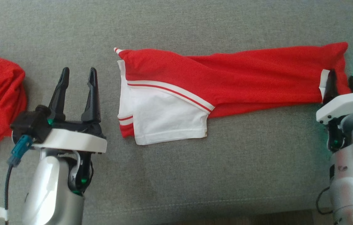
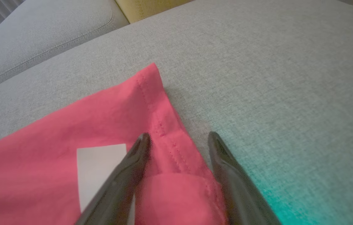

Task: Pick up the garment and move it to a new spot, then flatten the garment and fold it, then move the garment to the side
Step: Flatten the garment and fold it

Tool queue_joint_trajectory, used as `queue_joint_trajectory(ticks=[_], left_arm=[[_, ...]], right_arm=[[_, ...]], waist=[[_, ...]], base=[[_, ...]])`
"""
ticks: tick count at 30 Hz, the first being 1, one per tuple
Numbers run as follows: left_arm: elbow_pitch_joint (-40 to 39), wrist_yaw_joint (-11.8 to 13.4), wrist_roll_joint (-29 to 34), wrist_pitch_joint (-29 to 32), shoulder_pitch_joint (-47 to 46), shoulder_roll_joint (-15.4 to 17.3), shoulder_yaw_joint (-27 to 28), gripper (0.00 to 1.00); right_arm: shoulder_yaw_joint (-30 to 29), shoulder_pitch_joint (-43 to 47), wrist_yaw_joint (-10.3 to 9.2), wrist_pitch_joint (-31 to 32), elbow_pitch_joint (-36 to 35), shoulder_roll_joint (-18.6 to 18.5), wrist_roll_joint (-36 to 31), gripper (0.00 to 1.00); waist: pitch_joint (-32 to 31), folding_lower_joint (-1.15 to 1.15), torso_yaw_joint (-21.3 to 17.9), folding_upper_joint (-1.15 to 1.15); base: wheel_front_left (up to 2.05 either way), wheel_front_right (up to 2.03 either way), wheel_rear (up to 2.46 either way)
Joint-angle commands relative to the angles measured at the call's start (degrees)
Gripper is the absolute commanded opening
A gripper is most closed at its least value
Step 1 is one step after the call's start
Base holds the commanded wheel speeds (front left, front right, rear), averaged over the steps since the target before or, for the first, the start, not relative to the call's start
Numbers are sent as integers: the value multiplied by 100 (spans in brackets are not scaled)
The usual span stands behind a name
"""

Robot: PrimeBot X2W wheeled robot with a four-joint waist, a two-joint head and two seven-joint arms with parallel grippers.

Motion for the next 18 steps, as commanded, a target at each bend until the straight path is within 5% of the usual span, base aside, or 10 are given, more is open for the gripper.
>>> queue_joint_trajectory(ticks=[1,10,18], left_arm=[[-202,-13,81,-70,-201,46,187,100],[-217,-35,62,-70,-185,46,219,100],[-201,-11,-10,-70,-79,46,199,100]], right_arm=[[171,-12,37,60,33,86,54,0],[-423,-9,37,-43,39,-218,-191,0],[-1713,-252,37,-491,-282,-72,-1385,0]], waist=[[-13,0,-19,0],[-106,0,-10,0],[-327,0,51,0]], base=[[0,0,0],[0,0,0],[0,0,0]])
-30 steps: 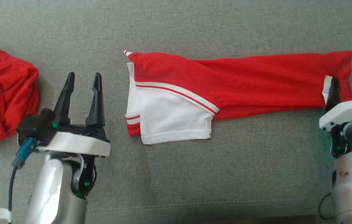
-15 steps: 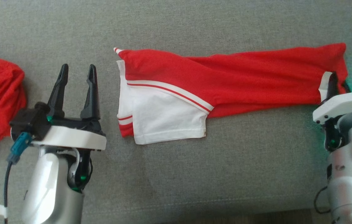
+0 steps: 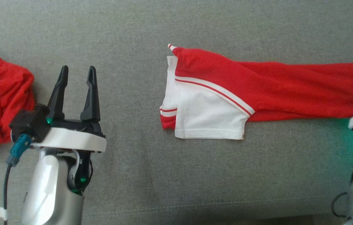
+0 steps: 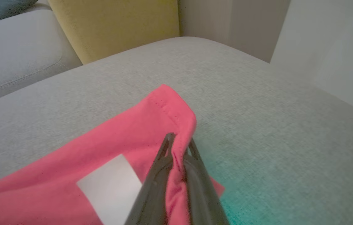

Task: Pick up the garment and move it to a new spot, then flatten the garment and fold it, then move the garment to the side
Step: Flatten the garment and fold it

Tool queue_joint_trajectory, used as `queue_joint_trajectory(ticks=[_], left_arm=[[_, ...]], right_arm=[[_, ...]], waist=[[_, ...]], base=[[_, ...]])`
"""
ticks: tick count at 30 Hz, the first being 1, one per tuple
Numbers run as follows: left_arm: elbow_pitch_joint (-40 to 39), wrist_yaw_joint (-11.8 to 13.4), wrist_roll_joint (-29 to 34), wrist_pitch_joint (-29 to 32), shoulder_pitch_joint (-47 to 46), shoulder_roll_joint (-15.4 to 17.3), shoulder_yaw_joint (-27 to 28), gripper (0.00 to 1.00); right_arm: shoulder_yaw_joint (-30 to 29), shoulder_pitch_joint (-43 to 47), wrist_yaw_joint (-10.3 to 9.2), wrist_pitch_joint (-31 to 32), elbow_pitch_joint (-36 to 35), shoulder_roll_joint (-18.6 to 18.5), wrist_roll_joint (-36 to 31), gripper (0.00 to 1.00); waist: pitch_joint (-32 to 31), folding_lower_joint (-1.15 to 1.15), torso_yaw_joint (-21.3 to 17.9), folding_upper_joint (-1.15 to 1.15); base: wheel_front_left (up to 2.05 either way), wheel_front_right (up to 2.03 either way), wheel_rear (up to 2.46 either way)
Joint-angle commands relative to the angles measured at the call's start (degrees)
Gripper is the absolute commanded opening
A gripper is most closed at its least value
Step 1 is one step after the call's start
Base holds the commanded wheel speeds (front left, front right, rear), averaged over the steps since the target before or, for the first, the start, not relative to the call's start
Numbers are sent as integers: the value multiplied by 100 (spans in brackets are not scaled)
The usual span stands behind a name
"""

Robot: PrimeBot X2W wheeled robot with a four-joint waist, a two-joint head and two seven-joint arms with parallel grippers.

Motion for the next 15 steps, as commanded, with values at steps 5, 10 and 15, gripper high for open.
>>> queue_joint_trajectory(ticks=[5,10,15], left_arm=[[-168,42,-111,-70,38,55,117,100],[-131,111,-218,-70,167,54,30,100],[-119,208,-333,-70,343,54,-55,100]], right_arm=[[427,-361,9,-109,-122,133,45,0],[1444,-437,9,-93,112,152,897,0],[2840,-274,9,53,49,154,2188,0]], waist=[[-250,0,42,0],[-603,0,94,0],[-955,0,171,0]], base=[[0,0,0],[0,0,0],[0,0,0]])
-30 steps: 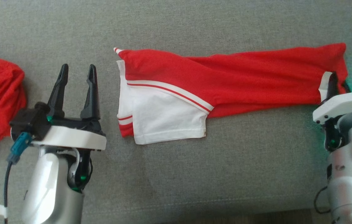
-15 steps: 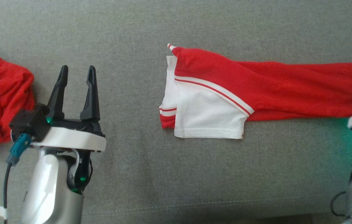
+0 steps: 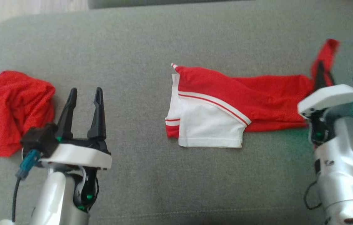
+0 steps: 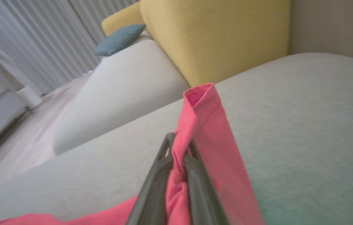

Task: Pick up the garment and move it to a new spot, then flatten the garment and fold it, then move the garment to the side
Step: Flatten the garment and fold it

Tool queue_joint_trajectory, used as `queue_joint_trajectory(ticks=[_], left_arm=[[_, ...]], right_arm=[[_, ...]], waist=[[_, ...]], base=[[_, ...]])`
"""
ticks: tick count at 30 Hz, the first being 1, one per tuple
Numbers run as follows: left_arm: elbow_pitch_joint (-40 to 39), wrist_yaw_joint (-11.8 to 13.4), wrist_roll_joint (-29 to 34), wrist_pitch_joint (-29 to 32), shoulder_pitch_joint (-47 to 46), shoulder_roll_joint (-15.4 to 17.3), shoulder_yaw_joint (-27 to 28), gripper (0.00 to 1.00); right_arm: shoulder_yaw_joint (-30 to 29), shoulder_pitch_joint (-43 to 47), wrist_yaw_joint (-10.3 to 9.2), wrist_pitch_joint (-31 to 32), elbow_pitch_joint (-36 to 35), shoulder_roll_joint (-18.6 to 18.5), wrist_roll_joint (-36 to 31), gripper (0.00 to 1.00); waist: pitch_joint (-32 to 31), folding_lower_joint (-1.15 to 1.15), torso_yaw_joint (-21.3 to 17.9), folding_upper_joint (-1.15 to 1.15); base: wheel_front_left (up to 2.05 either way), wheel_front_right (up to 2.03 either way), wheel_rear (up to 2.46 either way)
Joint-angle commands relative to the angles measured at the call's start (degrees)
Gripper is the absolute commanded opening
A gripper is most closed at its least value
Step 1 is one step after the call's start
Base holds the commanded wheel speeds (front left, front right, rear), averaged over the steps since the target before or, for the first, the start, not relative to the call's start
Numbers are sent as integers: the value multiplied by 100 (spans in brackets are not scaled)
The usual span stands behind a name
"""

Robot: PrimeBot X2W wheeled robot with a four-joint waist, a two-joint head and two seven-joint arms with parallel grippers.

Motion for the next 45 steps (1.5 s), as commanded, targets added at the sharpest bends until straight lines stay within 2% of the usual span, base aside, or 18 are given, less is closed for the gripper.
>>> queue_joint_trajectory(ticks=[1,8,12,17,28,32,37,38,39,45], left_arm=[[-193,63,-63,-70,-52,56,128,100],[-233,134,-129,-70,120,56,93,100],[-229,136,-132,-70,137,56,43,100],[-191,124,-130,-70,112,55,-42,100],[-117,158,-199,-70,119,55,-231,100],[-105,177,-228,-70,104,55,-276,100],[-84,190,-242,-70,91,55,-314,100],[-80,192,-243,-70,88,55,-321,100],[-74,194,-243,-70,85,55,-325,100],[-55,208,-214,-70,96,55,-243,100]], right_arm=[[615,-33,10,54,-321,11,472,0],[2560,546,10,217,-1115,12,2215,0],[3470,699,10,56,-1304,12,2859,0],[4333,590,10,-341,-1141,12,3460,0],[5544,30,10,-908,-206,12,4784,0],[5852,-227,10,-965,80,12,5160,0],[6018,-345,10,-971,204,12,5319,0],[6072,-341,10,-971,186,12,5337,70],[6145,-321,10,-971,142,12,5372,100],[6406,-273,10,-972,-153,13,5538,100]], waist=[[-217,0,81,0],[-341,0,171,0],[-333,0,248,0],[-311,0,414,0],[-256,0,826,0],[-205,0,954,0],[-167,0,1035,0],[-164,0,1044,0],[-165,0,1049,0],[-215,0,924,0]], base=[[0,0,0],[0,0,0],[0,0,0],[0,0,0],[0,0,0],[0,0,0],[0,0,0],[0,0,0],[0,0,0],[0,0,0]])
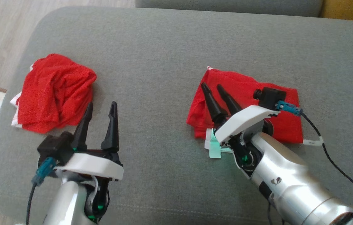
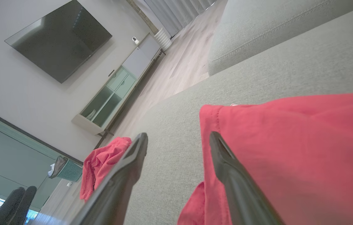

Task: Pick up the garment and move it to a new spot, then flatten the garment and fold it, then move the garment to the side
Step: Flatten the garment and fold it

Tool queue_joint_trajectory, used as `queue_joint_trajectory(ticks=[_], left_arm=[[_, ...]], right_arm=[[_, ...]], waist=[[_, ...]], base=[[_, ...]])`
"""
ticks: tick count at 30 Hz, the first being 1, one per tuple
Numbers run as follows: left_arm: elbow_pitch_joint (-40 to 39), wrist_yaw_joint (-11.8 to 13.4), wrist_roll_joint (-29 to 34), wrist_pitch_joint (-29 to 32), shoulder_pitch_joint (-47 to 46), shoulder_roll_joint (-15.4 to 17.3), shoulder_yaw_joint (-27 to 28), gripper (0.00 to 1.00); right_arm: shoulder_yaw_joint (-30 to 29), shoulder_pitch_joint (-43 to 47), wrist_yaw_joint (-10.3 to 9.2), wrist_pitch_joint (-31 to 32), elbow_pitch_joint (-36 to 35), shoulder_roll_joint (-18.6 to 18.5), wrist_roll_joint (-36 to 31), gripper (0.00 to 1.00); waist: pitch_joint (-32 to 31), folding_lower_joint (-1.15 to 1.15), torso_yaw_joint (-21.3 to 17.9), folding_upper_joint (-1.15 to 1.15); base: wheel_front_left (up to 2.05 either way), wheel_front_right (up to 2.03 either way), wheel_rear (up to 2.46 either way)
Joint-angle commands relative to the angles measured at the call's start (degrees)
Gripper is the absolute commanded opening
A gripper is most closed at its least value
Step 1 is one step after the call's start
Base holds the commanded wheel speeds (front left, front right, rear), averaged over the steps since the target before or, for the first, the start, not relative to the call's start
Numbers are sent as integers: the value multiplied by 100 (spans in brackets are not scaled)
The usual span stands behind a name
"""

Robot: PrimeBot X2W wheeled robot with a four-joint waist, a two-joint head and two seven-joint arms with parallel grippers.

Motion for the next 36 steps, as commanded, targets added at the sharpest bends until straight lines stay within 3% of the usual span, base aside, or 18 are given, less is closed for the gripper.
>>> queue_joint_trajectory(ticks=[1,7,14,19,26,31,36], left_arm=[[-176,30,-4,-70,-182,50,231,100],[-236,43,9,-70,-161,50,326,100],[-377,56,13,-70,-156,50,421,100],[-480,64,7,-70,-185,50,439,100],[-610,58,-20,-70,-208,50,433,100],[-688,37,-14,-70,-164,50,406,100],[-716,31,3,-70,-108,50,396,100]], right_arm=[[1,-66,11,-77,-165,88,38,100],[-521,-141,11,-77,-169,88,-443,100],[-1968,78,11,-77,-308,88,-2504,100],[-2853,587,11,-77,-850,-63,-3975,100],[-3752,1471,11,-77,-1719,-38,-5255,100],[-4165,2173,11,-77,-2450,68,-5855,100],[-4296,2627,11,-77,-2944,85,-5743,100]], waist=[[-26,0,-63,0],[-119,0,-343,0],[-200,0,-742,0],[-204,0,-900,0],[-202,0,-1042,0],[-199,0,-1171,0],[-189,0,-1252,0]], base=[[0,0,0],[0,0,0],[0,0,0],[0,0,0],[0,0,0],[0,0,0],[0,0,0]])
